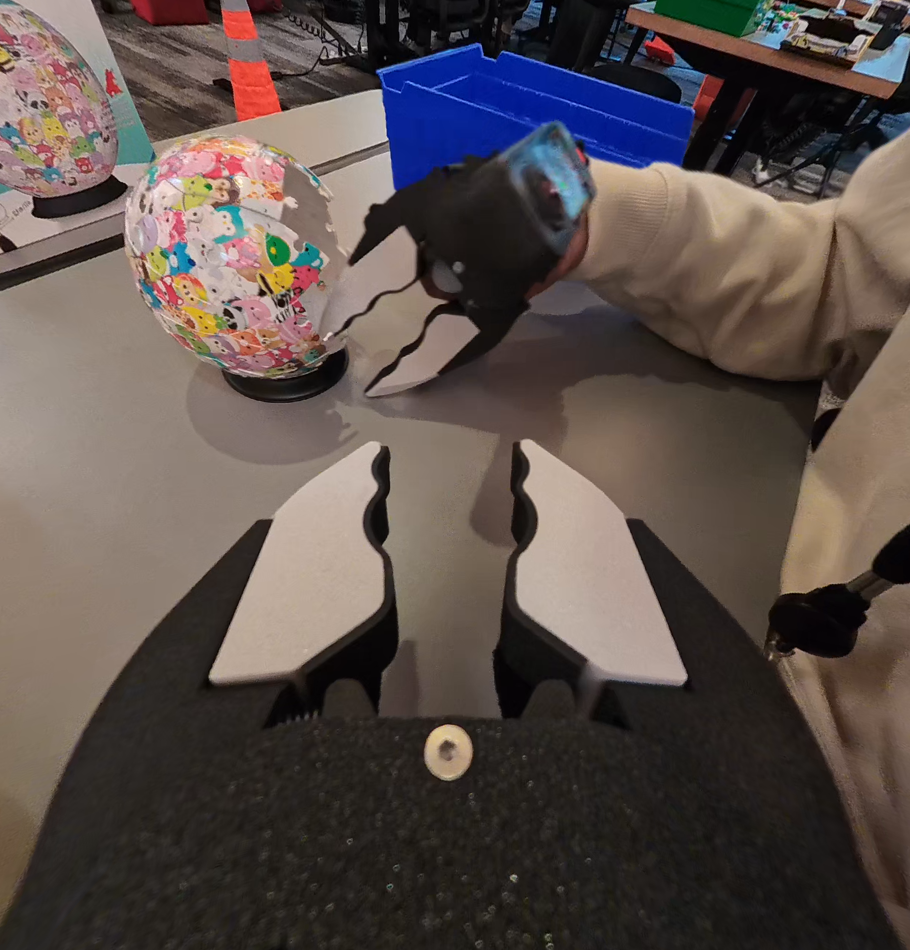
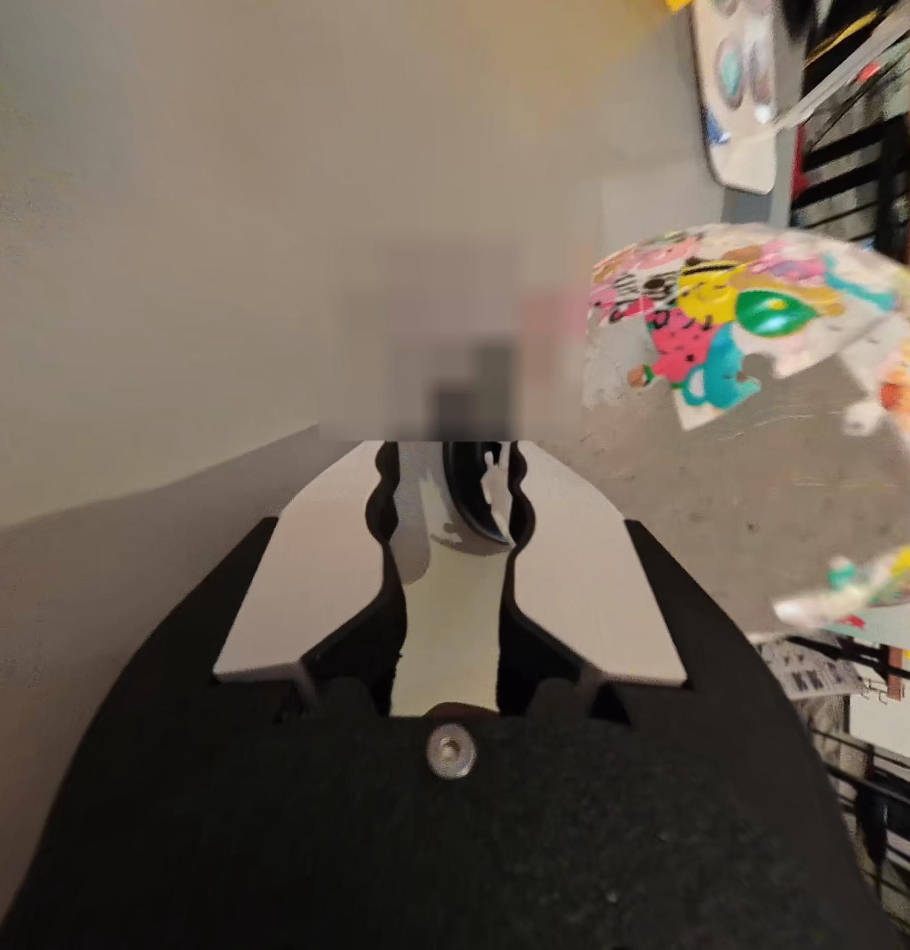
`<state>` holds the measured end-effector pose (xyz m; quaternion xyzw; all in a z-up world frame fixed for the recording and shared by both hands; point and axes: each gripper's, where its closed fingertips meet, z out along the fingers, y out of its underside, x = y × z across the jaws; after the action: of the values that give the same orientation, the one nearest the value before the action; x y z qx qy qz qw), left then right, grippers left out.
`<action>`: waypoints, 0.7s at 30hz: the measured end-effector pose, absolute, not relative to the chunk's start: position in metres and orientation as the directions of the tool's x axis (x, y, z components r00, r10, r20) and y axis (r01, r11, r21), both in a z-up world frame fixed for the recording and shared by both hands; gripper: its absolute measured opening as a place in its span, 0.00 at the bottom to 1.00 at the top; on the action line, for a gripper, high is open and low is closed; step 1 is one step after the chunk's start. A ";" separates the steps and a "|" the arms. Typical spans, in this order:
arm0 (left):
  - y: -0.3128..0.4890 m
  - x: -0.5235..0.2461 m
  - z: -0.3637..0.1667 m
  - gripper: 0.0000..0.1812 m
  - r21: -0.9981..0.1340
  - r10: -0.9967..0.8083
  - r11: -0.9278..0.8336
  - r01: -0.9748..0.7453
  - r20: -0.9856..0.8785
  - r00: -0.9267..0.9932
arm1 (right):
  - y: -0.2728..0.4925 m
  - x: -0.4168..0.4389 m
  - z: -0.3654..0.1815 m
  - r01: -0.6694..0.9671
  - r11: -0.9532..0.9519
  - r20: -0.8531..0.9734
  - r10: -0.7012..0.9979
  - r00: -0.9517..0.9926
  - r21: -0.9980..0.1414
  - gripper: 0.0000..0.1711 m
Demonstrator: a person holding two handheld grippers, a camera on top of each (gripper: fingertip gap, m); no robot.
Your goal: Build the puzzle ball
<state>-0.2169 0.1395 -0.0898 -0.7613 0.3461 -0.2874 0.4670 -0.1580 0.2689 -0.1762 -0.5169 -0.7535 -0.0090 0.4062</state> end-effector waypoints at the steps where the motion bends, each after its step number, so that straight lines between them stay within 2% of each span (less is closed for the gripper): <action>1: 0.143 -0.218 -0.089 0.25 -0.906 -0.788 -0.336 -0.257 0.121 0.603 | 0.262 -0.157 -0.170 0.758 0.477 0.630 0.768 -0.114 -0.445 0.24; 3: 0.153 -0.220 -0.087 0.26 -0.886 -0.767 -0.378 -0.268 0.138 0.626 | 0.245 -0.151 -0.156 0.677 0.446 0.581 0.813 -0.032 -0.586 0.25; 5: 0.168 -0.221 -0.087 0.33 -0.842 -0.747 -0.451 -0.295 0.176 0.641 | 0.235 -0.141 -0.137 0.588 0.320 0.442 0.894 0.073 -0.743 0.27; 7: 0.182 -0.219 -0.089 0.42 -0.771 -0.749 -0.521 -0.366 0.208 0.629 | 0.245 -0.125 -0.110 0.518 0.173 0.325 0.921 0.216 -0.837 0.35; 9: 0.201 -0.219 -0.094 0.51 -0.712 -0.754 -0.550 -0.437 0.198 0.627 | 0.264 -0.107 -0.084 0.463 0.045 0.218 0.919 0.328 -0.885 0.37; 11: 0.216 -0.219 -0.106 0.54 -0.627 -0.771 -0.573 -0.528 0.193 0.607 | 0.279 -0.087 -0.070 0.510 -0.086 0.138 0.912 0.385 -0.856 0.39; 13: 0.229 -0.218 -0.115 0.55 -0.564 -0.788 -0.583 -0.586 0.216 0.577 | 0.277 -0.071 -0.069 0.649 -0.154 0.081 0.945 0.317 -0.745 0.50; 16: 0.241 -0.216 -0.125 0.56 -0.480 -0.791 -0.608 -0.632 0.298 0.535 | 0.287 -0.060 -0.076 0.814 0.063 0.179 0.982 0.052 -0.578 0.51; 18: 0.254 -0.223 -0.136 0.59 -0.410 -0.803 -0.596 -0.690 0.278 0.528 | 0.310 -0.062 -0.096 0.831 0.215 0.227 0.968 -0.110 -0.513 0.44; 21: 0.269 -0.236 -0.153 0.58 -0.309 -0.818 -0.574 -0.758 0.254 0.516 | 0.332 -0.071 -0.144 0.876 0.255 0.114 0.967 -0.229 -0.410 0.43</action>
<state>-0.2357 0.2692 -0.1526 -0.8669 0.4547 -0.1884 0.0796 -0.0711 0.3318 -0.1436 -0.5960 -0.7729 0.1305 0.1744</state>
